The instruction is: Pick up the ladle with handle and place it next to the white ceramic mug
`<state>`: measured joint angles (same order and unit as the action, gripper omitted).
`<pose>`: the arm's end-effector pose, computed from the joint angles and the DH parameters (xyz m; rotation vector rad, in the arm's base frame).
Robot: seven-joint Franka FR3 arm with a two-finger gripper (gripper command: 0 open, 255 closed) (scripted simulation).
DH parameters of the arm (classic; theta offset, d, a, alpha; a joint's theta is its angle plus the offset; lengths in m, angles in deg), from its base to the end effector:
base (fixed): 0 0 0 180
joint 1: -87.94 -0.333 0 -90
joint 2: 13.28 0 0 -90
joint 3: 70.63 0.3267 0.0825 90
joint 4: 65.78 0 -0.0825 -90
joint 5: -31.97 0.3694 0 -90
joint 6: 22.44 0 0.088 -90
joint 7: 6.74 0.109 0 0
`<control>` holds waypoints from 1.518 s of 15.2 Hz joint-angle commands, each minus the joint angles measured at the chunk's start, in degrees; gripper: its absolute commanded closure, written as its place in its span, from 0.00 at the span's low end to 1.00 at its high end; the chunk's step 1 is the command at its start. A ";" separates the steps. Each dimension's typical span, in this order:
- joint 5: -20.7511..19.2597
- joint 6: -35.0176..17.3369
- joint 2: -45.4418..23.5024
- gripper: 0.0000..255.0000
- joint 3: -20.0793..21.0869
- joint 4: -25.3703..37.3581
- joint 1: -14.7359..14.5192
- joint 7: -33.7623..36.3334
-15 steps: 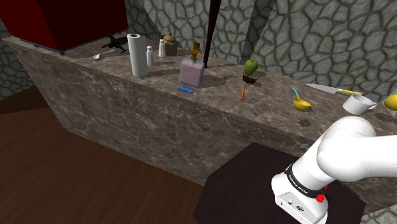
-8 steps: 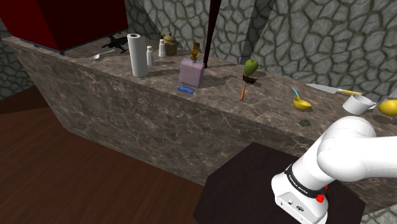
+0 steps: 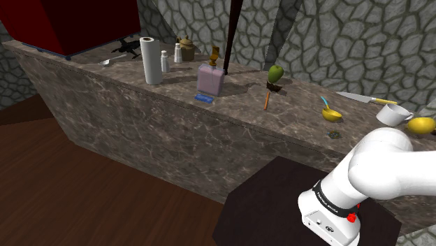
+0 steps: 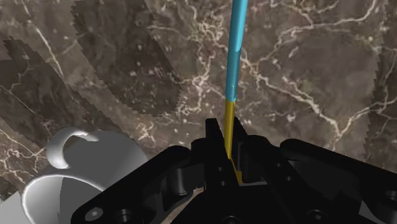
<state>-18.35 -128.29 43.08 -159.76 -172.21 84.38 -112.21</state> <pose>-0.1776 -0.5683 0.4098 2.8920 0.8243 0.1831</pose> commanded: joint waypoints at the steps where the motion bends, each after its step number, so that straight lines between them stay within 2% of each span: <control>1: -0.70 -0.99 0.43 1.00 -0.81 -0.74 -0.02 0.17; 10: -4.30 -5.63 2.57 1.00 -5.31 -3.43 -0.93 1.16; 18: -4.32 -5.61 2.59 1.00 -5.30 -3.43 -0.93 1.17; 19: -4.33 -5.64 2.58 0.00 -5.27 -3.52 -0.87 1.20; 23: -4.38 -5.71 2.61 0.00 -5.33 -3.57 -0.89 1.25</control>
<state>-22.72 -134.00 45.68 -165.08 -175.77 83.49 -110.97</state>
